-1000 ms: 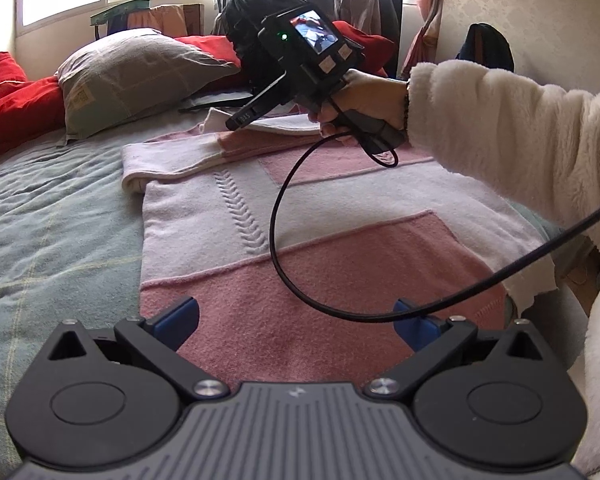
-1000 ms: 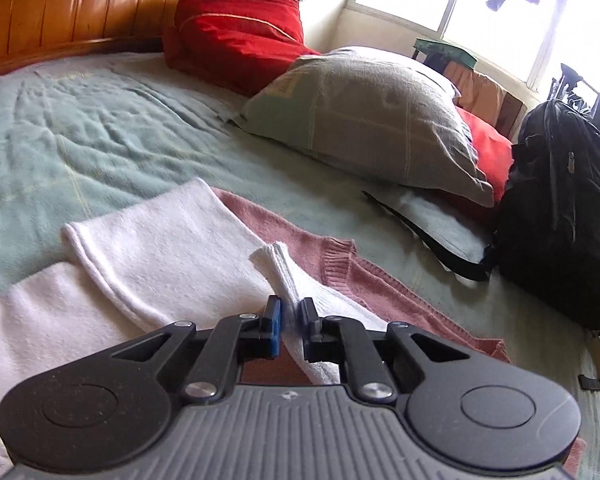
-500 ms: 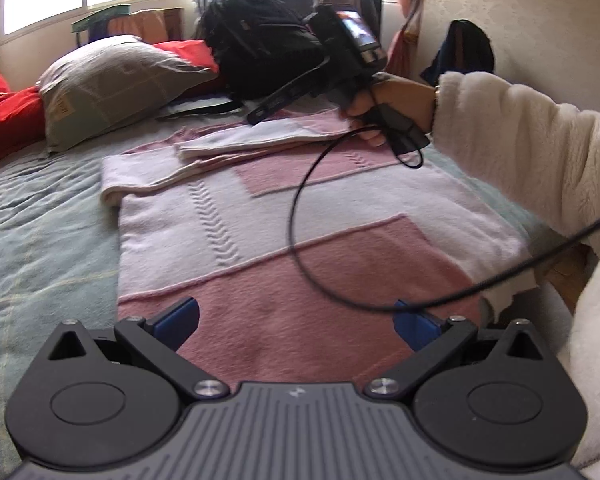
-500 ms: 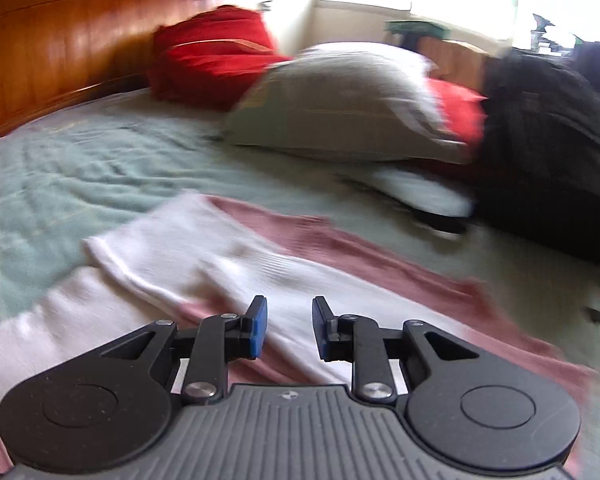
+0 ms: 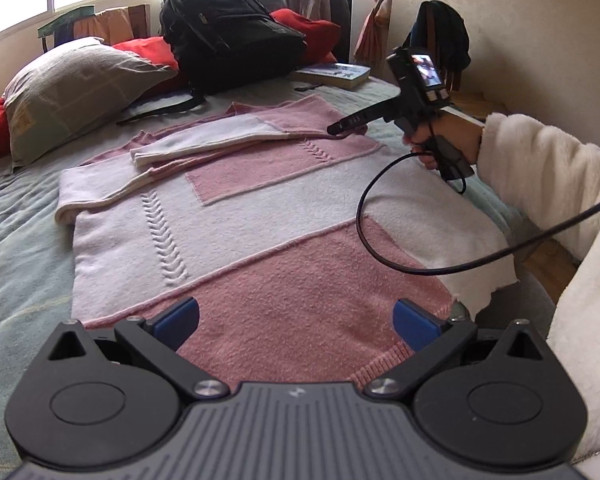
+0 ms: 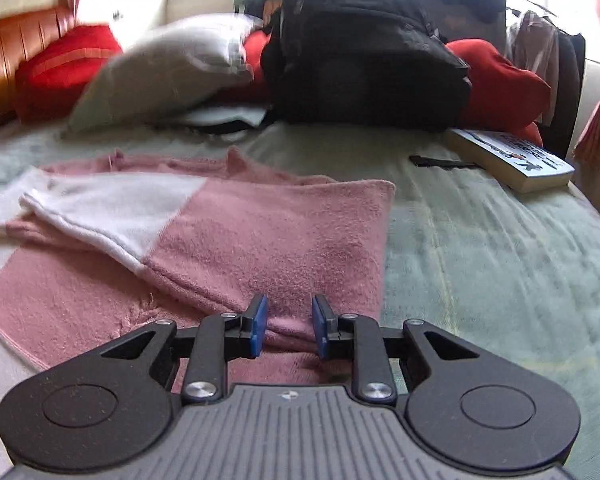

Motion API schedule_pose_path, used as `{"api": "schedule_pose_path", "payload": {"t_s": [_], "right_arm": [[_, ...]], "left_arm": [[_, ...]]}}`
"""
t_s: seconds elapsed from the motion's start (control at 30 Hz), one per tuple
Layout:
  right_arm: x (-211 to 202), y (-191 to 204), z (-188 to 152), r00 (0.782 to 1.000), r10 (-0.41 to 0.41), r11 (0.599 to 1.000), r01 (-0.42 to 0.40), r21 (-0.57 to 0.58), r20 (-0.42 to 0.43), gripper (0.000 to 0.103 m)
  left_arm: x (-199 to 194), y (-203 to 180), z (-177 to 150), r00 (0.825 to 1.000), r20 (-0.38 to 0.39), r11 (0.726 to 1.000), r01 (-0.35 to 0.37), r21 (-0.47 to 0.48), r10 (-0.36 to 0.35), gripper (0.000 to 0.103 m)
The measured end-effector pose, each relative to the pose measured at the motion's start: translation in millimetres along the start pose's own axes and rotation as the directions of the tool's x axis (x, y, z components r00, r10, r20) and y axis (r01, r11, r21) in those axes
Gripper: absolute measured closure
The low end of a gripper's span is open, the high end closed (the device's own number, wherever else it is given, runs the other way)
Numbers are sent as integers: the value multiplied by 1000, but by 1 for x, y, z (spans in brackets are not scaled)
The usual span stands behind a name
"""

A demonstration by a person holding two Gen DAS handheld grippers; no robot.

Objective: Fold clothes
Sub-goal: 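Release the white cuff and withdraw the right gripper from the sweater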

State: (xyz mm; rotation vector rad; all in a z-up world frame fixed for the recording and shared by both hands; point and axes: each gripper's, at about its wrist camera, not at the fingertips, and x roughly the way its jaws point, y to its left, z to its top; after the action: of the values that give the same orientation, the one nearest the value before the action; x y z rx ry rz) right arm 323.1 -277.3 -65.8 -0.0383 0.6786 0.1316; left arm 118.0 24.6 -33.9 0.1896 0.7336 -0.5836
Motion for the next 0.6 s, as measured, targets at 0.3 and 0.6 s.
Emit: {"api": "schedule_pose_path", "payload": {"t_s": [0.3, 0.6], "right_arm": [[12, -17, 47, 997, -10, 1000, 8, 24, 76, 64], [82, -46, 63, 998, -50, 993, 53, 101, -29, 64]], "left_arm": [[15, 7, 10, 999, -22, 999, -43, -22, 43, 1], [22, 19, 7, 995, -52, 994, -84, -63, 80, 1]]}}
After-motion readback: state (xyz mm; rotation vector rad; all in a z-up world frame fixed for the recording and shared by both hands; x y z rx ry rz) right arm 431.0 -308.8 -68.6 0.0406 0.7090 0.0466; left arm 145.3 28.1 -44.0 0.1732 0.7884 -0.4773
